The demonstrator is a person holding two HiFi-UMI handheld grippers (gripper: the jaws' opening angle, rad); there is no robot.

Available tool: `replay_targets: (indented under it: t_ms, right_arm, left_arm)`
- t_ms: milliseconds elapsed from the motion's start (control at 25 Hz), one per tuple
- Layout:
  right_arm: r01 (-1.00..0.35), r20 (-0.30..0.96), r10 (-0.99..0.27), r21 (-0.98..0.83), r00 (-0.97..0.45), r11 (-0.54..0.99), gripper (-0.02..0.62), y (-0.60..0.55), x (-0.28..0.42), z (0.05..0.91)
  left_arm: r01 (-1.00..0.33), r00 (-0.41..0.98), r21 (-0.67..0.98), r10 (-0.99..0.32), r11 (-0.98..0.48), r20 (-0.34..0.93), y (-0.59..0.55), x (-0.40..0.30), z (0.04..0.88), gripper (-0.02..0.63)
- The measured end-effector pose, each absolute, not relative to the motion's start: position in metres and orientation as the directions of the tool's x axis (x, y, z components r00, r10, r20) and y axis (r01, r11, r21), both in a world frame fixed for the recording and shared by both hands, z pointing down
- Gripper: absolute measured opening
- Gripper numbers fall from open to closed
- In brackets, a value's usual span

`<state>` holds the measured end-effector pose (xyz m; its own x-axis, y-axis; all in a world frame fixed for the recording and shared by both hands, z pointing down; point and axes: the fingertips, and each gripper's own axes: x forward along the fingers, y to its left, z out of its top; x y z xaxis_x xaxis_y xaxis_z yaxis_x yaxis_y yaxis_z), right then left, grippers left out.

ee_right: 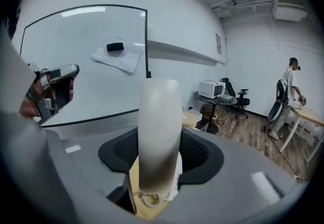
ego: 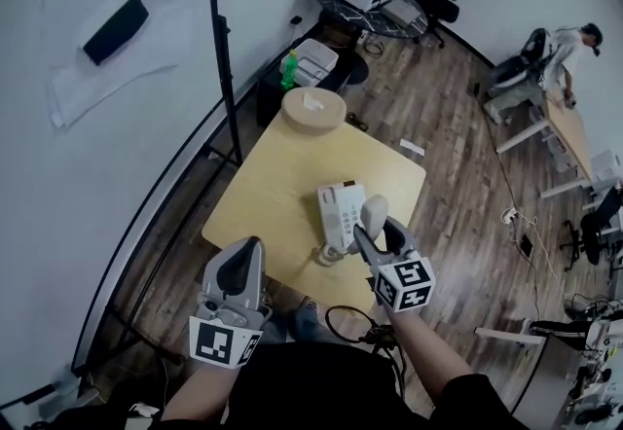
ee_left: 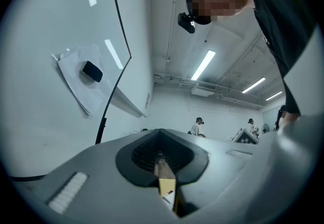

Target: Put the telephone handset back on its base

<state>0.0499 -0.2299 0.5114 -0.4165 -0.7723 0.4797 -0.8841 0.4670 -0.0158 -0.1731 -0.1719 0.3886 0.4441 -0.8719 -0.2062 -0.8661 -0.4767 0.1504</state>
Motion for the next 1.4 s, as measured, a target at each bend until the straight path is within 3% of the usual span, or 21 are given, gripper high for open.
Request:
replay_targets:
  t_ms: [880, 1400]
  right_arm:
    - [-0.899, 0.754, -0.574, -0.048, -0.319, 0.436, 0.232, -0.31, 0.043, 0.711]
    - [-0.936, 0.861, -0.453, -0.069, -0.23, 0.344, 0.232, -0.313, 0.042, 0.765]
  left_arm:
    - [-0.9, 0.372, 0.2, -0.922, -0.387, -0.108, -0.177, -0.17, 0.455, 0.0]
    - [-0.907, 0.356, 0.206, -0.93, -0.368, -0.094, -0.184, -0.172, 0.466, 0.0]
